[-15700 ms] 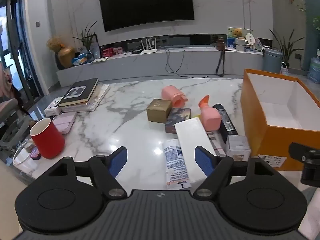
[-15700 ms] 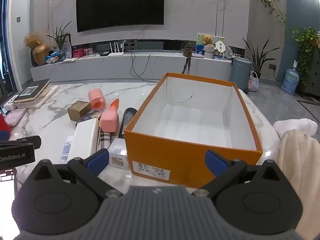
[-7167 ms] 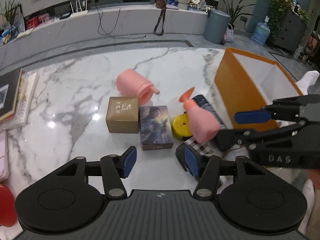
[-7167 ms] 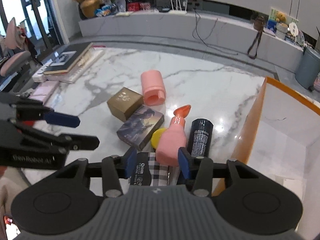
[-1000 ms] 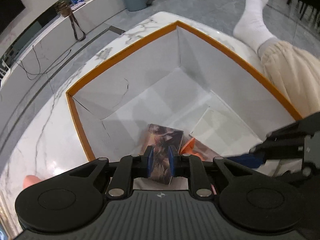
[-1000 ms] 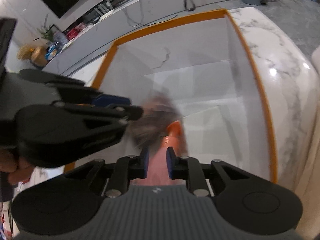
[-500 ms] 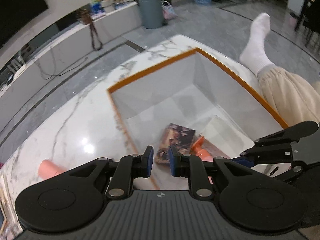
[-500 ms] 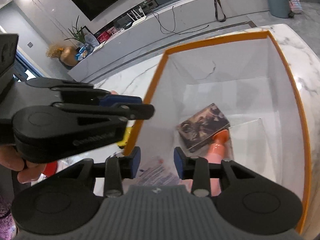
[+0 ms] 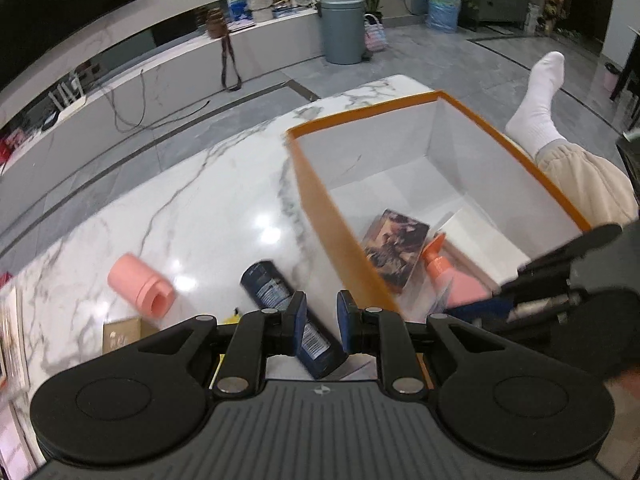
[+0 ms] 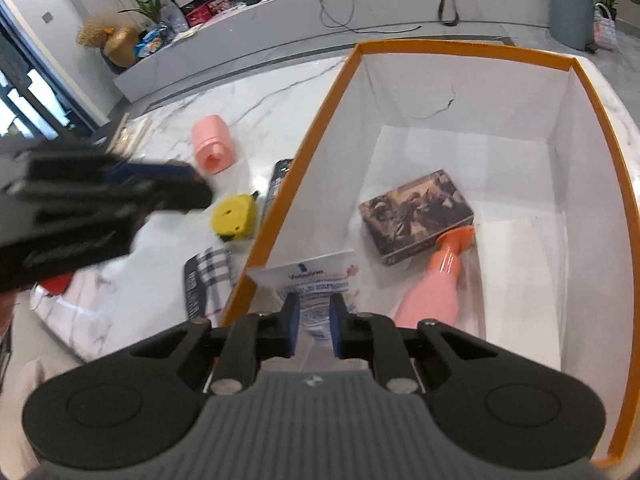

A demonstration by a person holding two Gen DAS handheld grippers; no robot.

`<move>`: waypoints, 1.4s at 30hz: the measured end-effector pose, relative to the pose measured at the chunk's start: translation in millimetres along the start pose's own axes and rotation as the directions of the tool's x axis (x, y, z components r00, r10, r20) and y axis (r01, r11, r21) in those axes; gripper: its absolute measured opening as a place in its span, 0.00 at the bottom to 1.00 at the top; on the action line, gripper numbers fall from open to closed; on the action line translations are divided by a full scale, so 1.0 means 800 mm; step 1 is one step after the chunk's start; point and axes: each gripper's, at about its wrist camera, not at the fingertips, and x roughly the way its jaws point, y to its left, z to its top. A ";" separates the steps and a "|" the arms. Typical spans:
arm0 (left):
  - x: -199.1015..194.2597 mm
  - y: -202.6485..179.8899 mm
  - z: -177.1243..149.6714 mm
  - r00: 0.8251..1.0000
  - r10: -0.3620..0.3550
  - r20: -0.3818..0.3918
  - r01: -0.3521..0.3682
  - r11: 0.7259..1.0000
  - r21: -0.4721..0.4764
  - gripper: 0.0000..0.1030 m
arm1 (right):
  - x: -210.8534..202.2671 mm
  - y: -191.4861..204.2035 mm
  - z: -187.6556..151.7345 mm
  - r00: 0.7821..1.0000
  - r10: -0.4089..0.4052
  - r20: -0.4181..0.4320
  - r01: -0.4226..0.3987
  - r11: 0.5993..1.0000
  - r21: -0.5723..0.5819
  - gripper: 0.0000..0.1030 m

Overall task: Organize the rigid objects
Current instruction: 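Grasp the plaid pouch with the left tool while the right tool grasps the blue can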

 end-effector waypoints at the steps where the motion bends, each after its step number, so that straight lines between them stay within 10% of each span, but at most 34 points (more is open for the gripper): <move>1: 0.002 0.005 -0.004 1.000 0.001 -0.004 -0.001 1.000 -0.010 0.22 | 0.004 -0.001 0.004 1.000 -0.011 0.000 0.011 1.000 0.005 0.14; 20: 0.033 0.074 -0.059 0.995 -0.018 -0.096 -0.003 0.976 -0.217 0.28 | 0.009 0.021 0.037 0.994 -0.101 0.040 0.102 0.995 -0.021 0.15; 26: 0.040 0.092 -0.079 0.984 -0.017 -0.176 -0.053 0.921 -0.386 0.54 | -0.013 0.072 0.054 0.984 -0.103 0.142 0.126 0.978 -0.164 0.15; 33: 0.060 0.109 -0.099 0.972 -0.024 -0.233 -0.113 0.825 -0.554 0.77 | 0.025 0.113 0.062 0.993 -0.094 0.071 0.109 0.961 -0.252 0.17; 42: 0.087 0.105 -0.112 0.961 -0.053 -0.272 -0.131 0.777 -0.616 0.81 | 0.086 0.131 0.077 0.983 -0.181 -0.042 0.159 0.935 -0.317 0.21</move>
